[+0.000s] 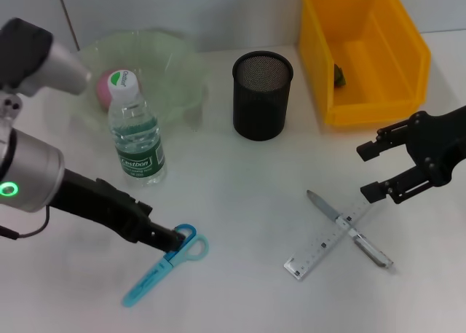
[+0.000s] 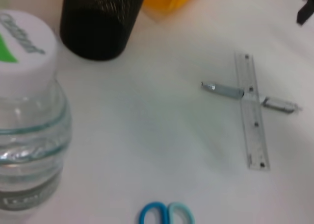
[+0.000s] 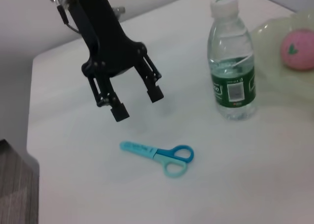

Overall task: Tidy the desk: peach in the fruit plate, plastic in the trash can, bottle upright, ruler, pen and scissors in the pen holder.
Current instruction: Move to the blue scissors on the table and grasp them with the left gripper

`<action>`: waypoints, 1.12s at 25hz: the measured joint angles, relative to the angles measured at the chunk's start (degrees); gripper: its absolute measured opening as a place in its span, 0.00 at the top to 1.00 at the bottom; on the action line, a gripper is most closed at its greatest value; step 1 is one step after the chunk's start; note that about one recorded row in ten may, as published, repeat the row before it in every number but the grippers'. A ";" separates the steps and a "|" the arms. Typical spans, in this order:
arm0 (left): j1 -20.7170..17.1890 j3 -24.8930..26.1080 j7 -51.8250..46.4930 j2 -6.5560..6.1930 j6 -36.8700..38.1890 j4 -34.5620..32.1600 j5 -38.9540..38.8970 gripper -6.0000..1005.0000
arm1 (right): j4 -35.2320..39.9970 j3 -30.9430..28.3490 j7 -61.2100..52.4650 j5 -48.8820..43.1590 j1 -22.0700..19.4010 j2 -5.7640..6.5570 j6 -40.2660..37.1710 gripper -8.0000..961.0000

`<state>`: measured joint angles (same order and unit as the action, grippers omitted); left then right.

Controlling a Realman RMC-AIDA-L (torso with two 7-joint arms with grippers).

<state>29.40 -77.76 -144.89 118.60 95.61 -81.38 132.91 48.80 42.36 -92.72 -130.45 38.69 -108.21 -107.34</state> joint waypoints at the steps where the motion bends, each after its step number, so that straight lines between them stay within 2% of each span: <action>1: 0.26 -1.50 -1.13 0.08 -0.52 -0.01 1.70 0.20 | 0.08 -0.27 0.98 0.05 -0.13 -0.10 0.22 0.16; 6: 0.56 -5.74 -5.37 0.14 -1.87 0.18 7.12 0.20 | 0.14 -0.34 1.69 -0.05 -0.15 -0.26 0.50 0.16; 16: 0.92 -12.10 -12.35 0.30 -3.42 -0.10 11.71 0.20 | 1.45 0.09 1.76 -0.32 0.35 -0.65 1.37 0.16; 28: 3.33 -16.10 -15.97 0.50 -3.05 0.11 13.54 0.21 | 1.60 0.28 1.81 -0.51 0.40 -1.09 1.61 0.16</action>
<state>32.73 -93.85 -160.86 119.10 92.56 -81.27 146.45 50.41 42.65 -90.91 -130.95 39.09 -109.30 -105.73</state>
